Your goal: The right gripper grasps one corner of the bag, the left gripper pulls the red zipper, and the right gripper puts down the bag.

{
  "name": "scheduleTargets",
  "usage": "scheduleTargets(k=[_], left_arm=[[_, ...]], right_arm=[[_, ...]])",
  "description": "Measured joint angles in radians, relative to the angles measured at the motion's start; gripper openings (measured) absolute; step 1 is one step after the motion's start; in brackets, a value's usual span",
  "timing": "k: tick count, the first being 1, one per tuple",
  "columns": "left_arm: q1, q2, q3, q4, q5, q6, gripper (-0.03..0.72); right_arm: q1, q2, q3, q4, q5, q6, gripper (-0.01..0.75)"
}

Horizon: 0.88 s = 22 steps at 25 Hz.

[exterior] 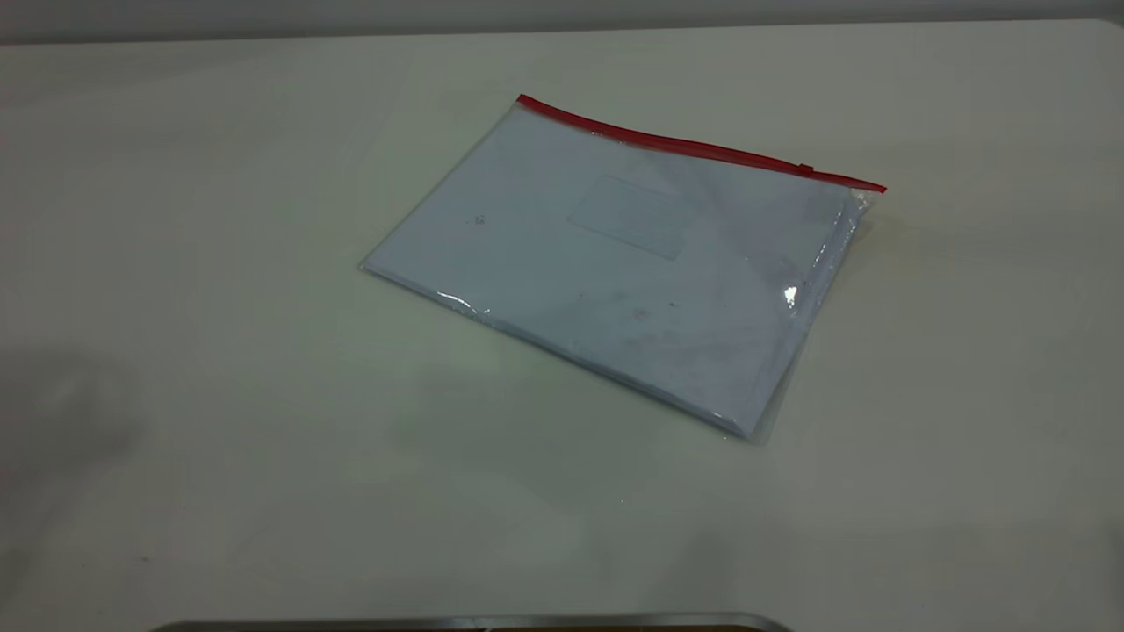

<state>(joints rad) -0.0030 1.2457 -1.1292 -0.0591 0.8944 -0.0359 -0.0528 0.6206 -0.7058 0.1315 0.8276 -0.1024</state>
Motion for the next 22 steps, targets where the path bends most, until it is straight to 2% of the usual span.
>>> scheduleTargets(k=[4, 8, 15, 22], left_arm=[[0.000, 0.228, -0.122, -0.027, -0.053, 0.047, 0.500], [0.000, 0.423, -0.245, -0.102, -0.083, 0.184, 0.500], [-0.016, 0.626, -0.354, -0.252, -0.100, 0.532, 0.500], [-0.069, 0.648, -0.362, -0.283, -0.109, 0.682, 0.500]], right_arm=[[0.000, 0.116, -0.005, 0.062, -0.141, 0.023, 0.591], [0.000, 0.278, -0.006, 0.145, -0.177, -0.041, 0.591], [0.000, 0.633, -0.015, 0.309, -0.296, -0.321, 0.591], [0.000, 1.014, -0.105, 0.600, -0.404, -0.711, 0.591]])
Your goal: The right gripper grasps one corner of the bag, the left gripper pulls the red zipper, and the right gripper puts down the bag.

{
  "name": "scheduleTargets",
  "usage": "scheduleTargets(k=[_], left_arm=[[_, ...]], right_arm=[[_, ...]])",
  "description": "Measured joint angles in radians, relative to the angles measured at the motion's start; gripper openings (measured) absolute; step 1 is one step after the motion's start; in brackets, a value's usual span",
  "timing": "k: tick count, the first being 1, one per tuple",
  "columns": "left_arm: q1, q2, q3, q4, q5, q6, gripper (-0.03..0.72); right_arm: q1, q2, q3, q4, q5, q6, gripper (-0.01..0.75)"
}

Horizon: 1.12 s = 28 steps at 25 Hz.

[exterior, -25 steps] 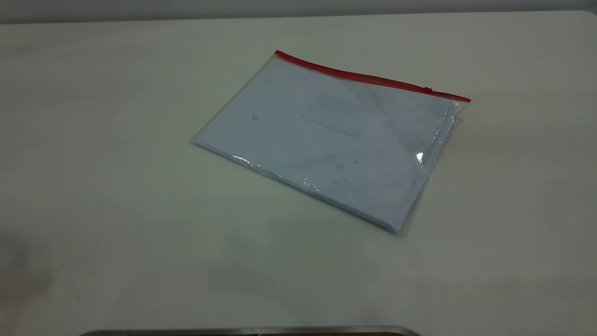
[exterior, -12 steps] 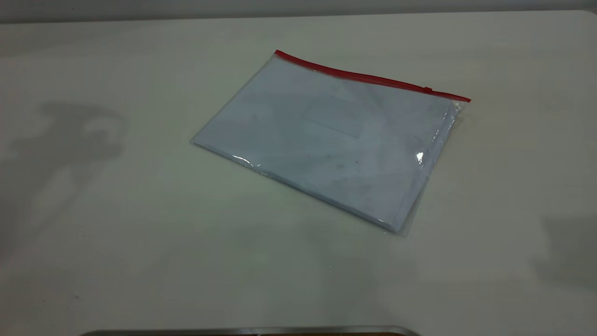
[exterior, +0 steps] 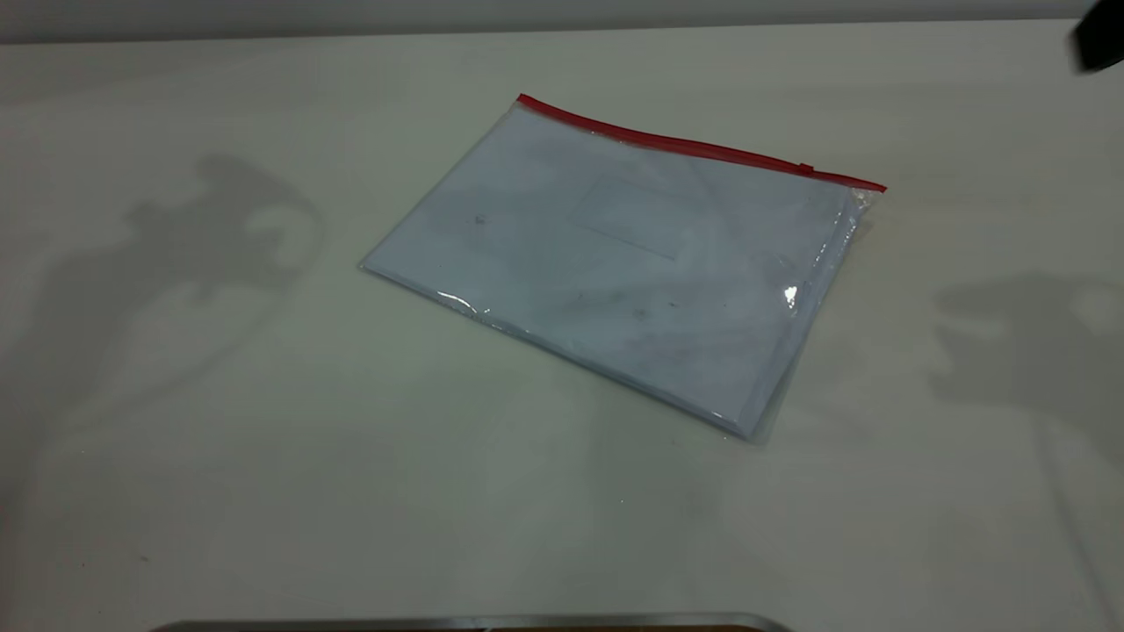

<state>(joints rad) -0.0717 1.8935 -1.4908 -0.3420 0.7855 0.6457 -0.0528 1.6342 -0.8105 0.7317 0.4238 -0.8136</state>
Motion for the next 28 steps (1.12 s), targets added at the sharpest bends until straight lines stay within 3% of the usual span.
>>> scheduleTargets(k=[10, 22, 28], left_arm=[[-0.041, 0.000, 0.000, -0.022, -0.033, 0.030, 0.500], [-0.044, 0.000, 0.000, -0.029, -0.038, 0.030, 0.500], [-0.046, 0.000, 0.000, -0.031, -0.038, 0.030, 0.500]], right_arm=[[0.000, 0.444, -0.223, 0.342, 0.068, -0.463, 0.591], [0.000, 0.730, -0.485, 0.366, 0.148, -0.596, 0.591], [-0.007, 0.781, -0.534, 0.366, 0.182, -0.620, 0.591]])
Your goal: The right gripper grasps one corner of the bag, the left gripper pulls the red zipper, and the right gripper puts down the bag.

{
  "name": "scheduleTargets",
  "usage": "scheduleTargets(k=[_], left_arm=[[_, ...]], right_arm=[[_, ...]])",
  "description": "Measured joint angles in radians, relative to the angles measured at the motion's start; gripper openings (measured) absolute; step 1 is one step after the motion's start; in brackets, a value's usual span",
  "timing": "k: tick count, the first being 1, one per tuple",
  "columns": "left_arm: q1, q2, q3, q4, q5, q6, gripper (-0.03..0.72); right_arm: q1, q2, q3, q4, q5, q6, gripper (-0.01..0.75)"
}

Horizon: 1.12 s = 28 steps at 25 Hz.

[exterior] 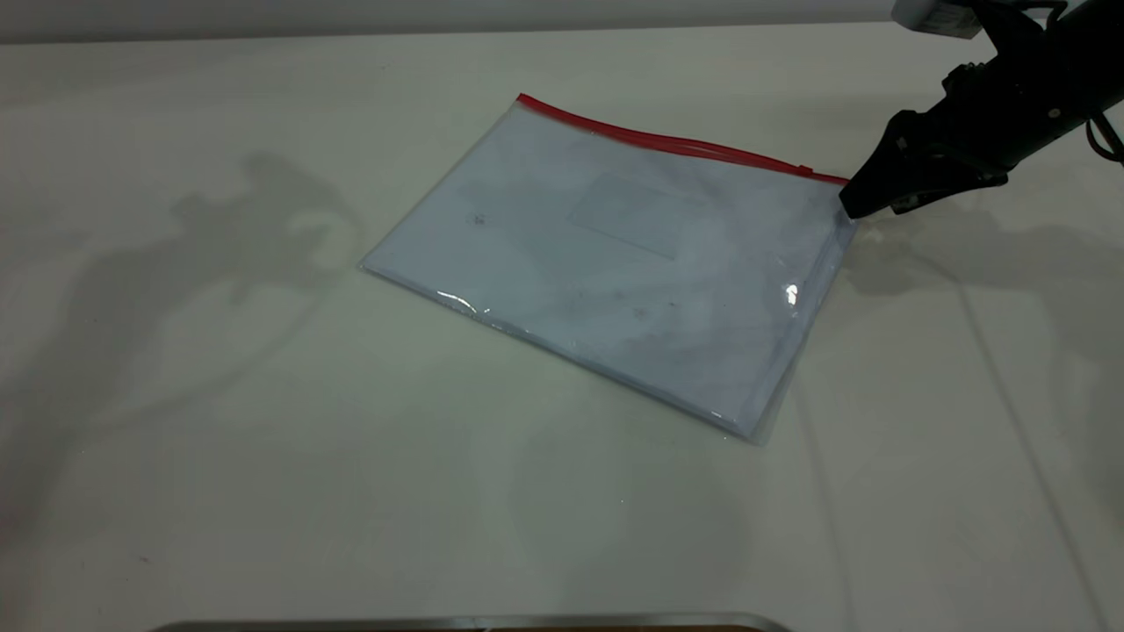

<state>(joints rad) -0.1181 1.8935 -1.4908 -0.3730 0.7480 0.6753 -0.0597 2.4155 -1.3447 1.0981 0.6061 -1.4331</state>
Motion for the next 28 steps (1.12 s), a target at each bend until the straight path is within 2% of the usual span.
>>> scheduleTargets(k=[11, 19, 28], left_arm=[[-0.001, 0.000, 0.000, -0.010, -0.001, 0.000, 0.500], [-0.002, 0.000, 0.000, -0.010, -0.001, 0.000, 0.500], [-0.002, 0.000, 0.000, -0.010, -0.002, 0.000, 0.500]], right_arm=[[-0.010, 0.042, -0.005, 0.044, -0.028, -0.055, 0.591], [-0.016, 0.057, -0.005, 0.151, 0.072, -0.117, 0.591], [-0.016, 0.103, -0.005, 0.346, 0.117, -0.251, 0.591]])
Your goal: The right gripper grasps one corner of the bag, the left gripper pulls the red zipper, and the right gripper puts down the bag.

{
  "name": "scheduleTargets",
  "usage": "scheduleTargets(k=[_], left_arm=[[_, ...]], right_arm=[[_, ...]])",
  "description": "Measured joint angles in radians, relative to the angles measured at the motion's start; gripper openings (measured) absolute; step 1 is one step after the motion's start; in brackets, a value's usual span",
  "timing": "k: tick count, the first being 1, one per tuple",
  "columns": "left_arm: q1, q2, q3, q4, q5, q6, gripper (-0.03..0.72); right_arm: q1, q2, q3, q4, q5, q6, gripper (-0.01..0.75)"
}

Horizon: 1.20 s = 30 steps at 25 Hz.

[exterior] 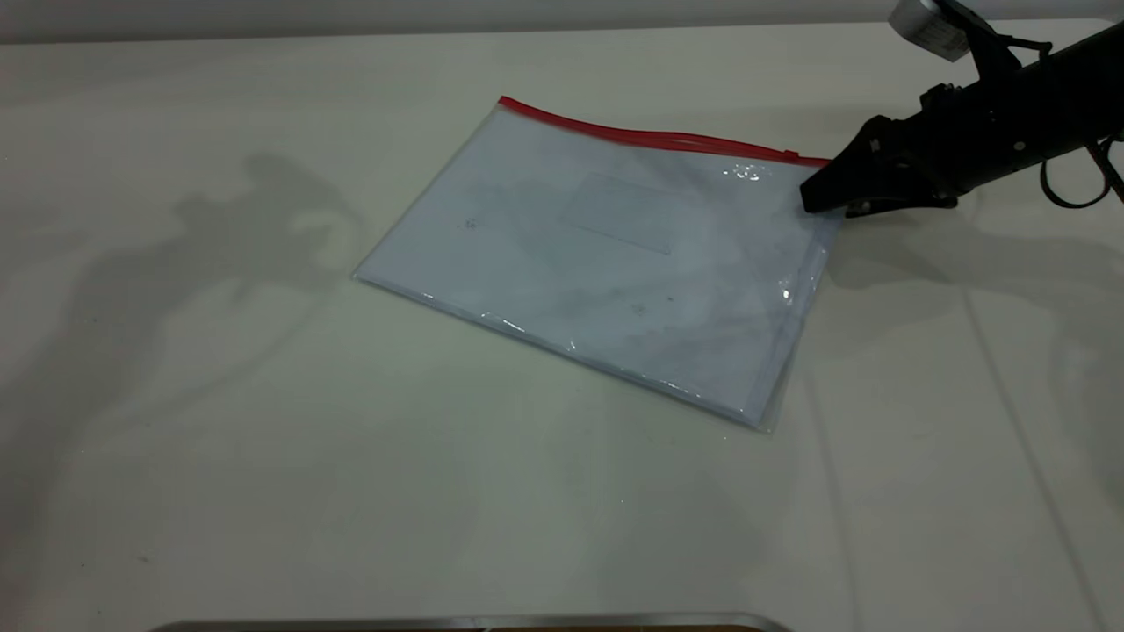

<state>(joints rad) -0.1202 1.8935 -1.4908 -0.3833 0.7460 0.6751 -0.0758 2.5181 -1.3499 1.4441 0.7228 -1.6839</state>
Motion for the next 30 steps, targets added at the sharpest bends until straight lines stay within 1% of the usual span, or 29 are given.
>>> scheduleTargets(k=[7, 10, 12, 15, 17, 22, 23, 26, 30], left_arm=[[0.000, 0.000, 0.000, 0.000, -0.001, 0.000, 0.500], [0.000, 0.000, 0.000, 0.000, -0.001, 0.000, 0.500], [0.000, 0.000, 0.000, 0.000, -0.001, 0.000, 0.500], [0.000, 0.000, 0.000, 0.000, -0.001, 0.004, 0.500], [0.000, 0.000, 0.000, 0.000, -0.001, 0.004, 0.500], [0.000, 0.000, 0.000, 0.000, -0.001, 0.004, 0.500], [0.000, 0.000, 0.000, 0.000, -0.001, 0.004, 0.500], [-0.002, 0.000, 0.000, 0.000, -0.003, 0.030, 0.500], [-0.037, 0.030, -0.001, -0.016, -0.005, 0.114, 0.500]], right_arm=[[0.000, 0.045, -0.002, 0.126, 0.071, -0.066, 0.591], [0.000, 0.054, -0.002, 0.172, 0.090, -0.100, 0.565], [0.000, 0.054, -0.002, 0.208, 0.098, -0.124, 0.519], [0.000, 0.054, -0.002, 0.232, 0.102, -0.135, 0.399], [0.000, 0.054, -0.002, 0.240, 0.103, -0.137, 0.283], [0.000, 0.054, -0.002, 0.252, 0.128, -0.139, 0.050], [0.000, 0.054, -0.002, 0.252, 0.137, -0.141, 0.036], [0.000, 0.054, -0.002, 0.246, 0.181, -0.201, 0.033], [0.006, 0.030, -0.002, 0.188, 0.257, -0.315, 0.033]])
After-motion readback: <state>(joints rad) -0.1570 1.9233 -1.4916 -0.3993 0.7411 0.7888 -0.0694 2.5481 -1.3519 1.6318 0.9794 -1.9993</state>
